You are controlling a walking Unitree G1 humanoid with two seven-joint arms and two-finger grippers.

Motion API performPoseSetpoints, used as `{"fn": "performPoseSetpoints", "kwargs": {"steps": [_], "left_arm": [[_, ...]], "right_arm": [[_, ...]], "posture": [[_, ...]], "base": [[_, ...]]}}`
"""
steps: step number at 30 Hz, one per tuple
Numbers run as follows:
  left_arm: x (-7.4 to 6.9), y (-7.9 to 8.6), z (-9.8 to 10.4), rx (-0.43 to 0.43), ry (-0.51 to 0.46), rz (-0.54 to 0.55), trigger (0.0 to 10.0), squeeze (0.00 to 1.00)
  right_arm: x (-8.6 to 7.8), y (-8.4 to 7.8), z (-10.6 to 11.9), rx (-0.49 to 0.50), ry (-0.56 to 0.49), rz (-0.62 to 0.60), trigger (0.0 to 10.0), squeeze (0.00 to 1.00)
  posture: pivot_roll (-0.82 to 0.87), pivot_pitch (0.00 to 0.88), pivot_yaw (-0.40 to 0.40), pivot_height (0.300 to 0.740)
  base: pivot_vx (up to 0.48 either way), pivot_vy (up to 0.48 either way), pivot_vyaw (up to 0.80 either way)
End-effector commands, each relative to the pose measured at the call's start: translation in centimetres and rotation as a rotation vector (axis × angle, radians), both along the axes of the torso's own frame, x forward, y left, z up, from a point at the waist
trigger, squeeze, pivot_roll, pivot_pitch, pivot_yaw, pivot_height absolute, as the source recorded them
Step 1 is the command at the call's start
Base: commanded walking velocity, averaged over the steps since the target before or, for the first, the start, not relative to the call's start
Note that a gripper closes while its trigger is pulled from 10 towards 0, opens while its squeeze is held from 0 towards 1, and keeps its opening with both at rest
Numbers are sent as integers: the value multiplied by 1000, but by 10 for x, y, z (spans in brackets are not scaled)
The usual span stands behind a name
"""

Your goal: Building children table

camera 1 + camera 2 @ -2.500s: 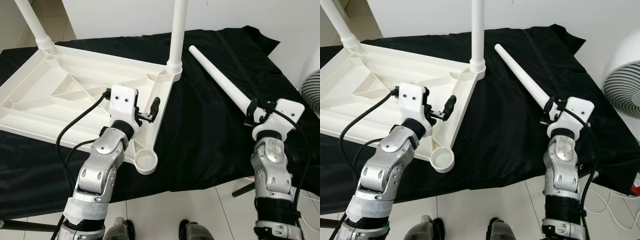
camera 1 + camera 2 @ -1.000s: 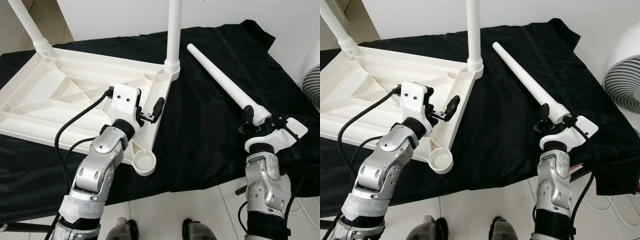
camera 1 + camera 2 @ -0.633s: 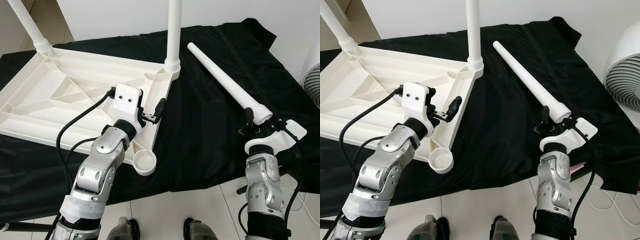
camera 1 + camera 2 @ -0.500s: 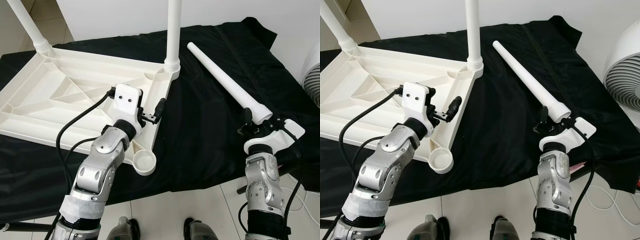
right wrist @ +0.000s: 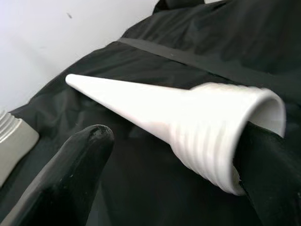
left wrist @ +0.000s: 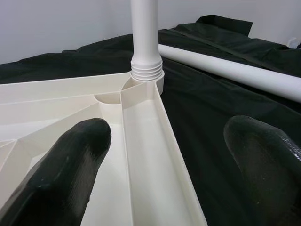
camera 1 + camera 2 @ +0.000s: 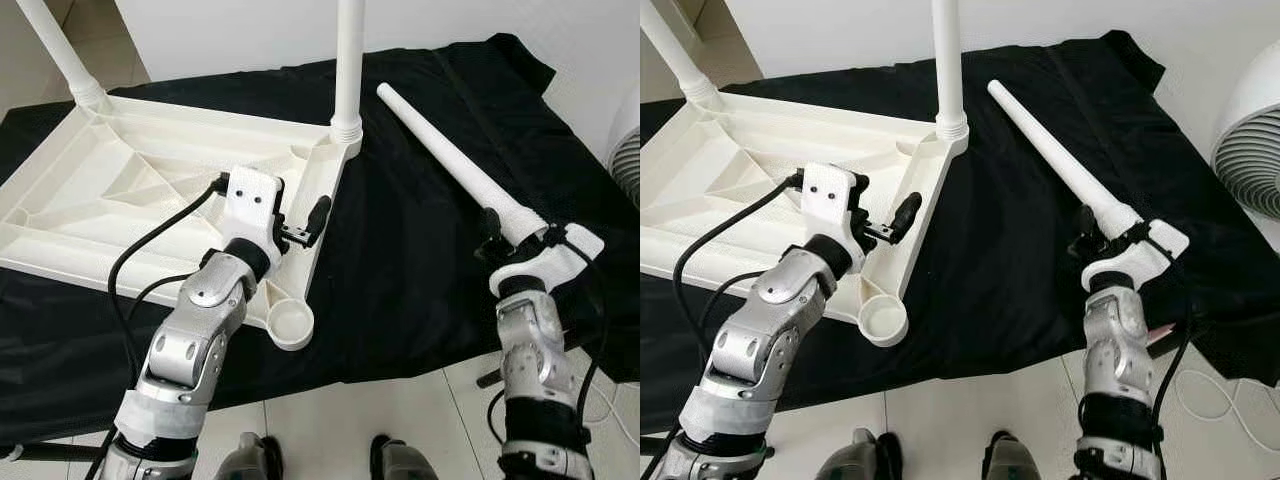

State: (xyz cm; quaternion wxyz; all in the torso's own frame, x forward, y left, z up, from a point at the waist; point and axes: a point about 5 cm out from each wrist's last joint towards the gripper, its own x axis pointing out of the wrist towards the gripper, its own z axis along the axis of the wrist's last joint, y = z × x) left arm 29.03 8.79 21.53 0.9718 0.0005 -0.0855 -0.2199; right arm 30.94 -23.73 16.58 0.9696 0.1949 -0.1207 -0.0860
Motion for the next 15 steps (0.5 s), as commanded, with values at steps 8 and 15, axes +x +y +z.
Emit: {"fn": "performPoseSetpoints", "kwargs": {"steps": [8,15], "left_arm": [[-4,0,-1,12,13,-42,10000,0],[-5,0,0,10,12,-34,10000,0]], "right_arm": [[28,3,6,-102,134,171,10000,0],[31,-1,9,-123,112,196,0,0]], "posture": [[-44,175,118,740],[-38,171,108,740]], "base": [[0,0,0],[0,0,0]]}}
